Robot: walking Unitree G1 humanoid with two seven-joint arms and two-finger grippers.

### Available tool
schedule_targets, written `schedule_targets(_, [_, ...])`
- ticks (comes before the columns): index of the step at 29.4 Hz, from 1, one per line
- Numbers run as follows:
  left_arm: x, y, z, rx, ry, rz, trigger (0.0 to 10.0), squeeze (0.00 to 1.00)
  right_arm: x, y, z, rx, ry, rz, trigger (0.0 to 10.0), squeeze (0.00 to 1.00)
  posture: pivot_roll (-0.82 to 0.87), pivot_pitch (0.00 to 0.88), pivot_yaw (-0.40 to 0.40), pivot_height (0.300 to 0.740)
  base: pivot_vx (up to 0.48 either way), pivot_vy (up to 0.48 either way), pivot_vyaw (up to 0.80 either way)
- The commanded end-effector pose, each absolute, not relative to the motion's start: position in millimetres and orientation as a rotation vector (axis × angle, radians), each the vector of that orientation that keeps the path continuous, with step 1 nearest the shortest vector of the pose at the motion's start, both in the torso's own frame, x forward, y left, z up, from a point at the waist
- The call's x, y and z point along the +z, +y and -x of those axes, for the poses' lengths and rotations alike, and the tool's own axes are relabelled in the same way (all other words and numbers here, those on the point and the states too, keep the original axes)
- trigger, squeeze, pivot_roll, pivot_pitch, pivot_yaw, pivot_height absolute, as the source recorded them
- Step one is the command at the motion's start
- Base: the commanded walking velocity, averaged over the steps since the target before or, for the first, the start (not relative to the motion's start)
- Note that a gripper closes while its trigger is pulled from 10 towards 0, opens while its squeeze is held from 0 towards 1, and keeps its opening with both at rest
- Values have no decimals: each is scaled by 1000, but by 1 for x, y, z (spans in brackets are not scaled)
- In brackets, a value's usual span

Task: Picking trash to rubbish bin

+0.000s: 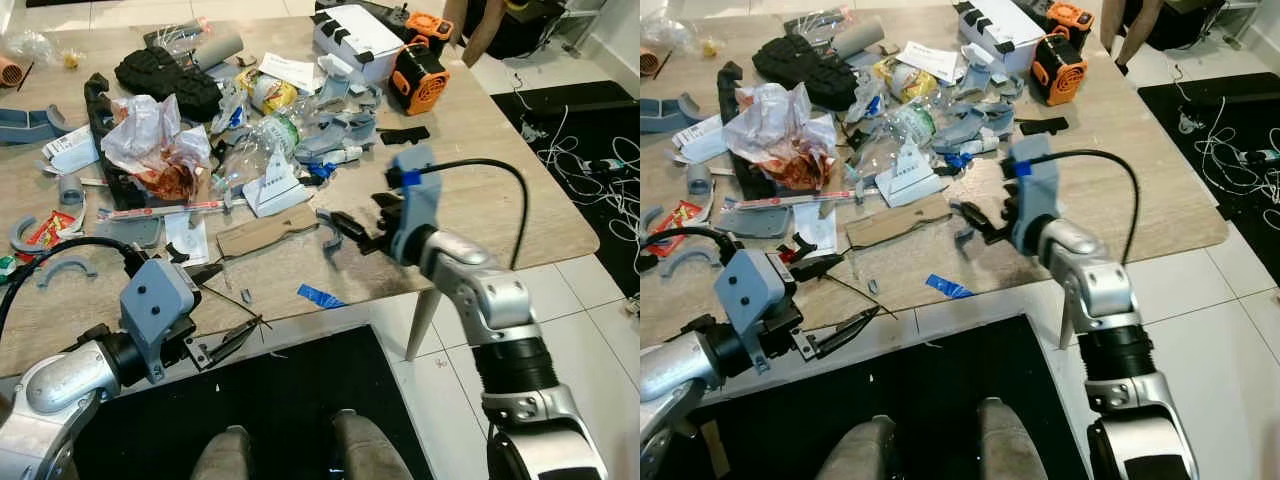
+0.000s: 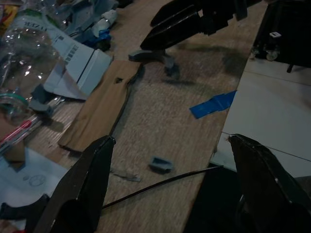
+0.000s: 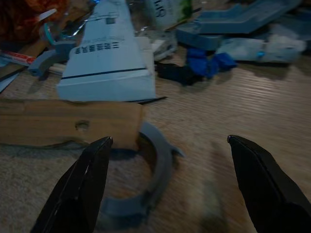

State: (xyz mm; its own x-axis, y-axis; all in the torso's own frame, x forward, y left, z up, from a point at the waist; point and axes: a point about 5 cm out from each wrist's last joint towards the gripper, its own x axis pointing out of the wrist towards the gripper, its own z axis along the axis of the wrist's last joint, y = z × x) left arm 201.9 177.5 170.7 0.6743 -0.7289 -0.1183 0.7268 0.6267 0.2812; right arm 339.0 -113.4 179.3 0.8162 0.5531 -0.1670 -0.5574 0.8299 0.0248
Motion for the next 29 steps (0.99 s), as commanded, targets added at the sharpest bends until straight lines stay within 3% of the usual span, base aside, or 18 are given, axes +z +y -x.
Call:
schedule_targets(1, [174,177,-201,-839,0,-333,10000,0,175,-110,-339,604,196,31,10000,0,17,241,-58,740,0,0,0])
schedule_targets(10, [183,162,-204,-846,-42,-299,10000,0,171,-95,-340,607,303,79,10000,0,11,257,-65,740,0,0,0])
schedule_targets(25, [182,151,-206,-849,-52,-269,10000,0,176,-107,-336,521,415,108,10000,0,-18,239,-92,740,0,0,0])
schedule_targets(26, [182,150,-207,-845,-55,-266,10000,0,169,-107,-332,520,459,112,275,0,-20,237,-96,740,0,0,0])
schedule_targets(29, [183,150,-206,-842,-57,-265,10000,0,165,-107,-329,528,490,116,0,0,-20,236,-99,740,0,0,0])
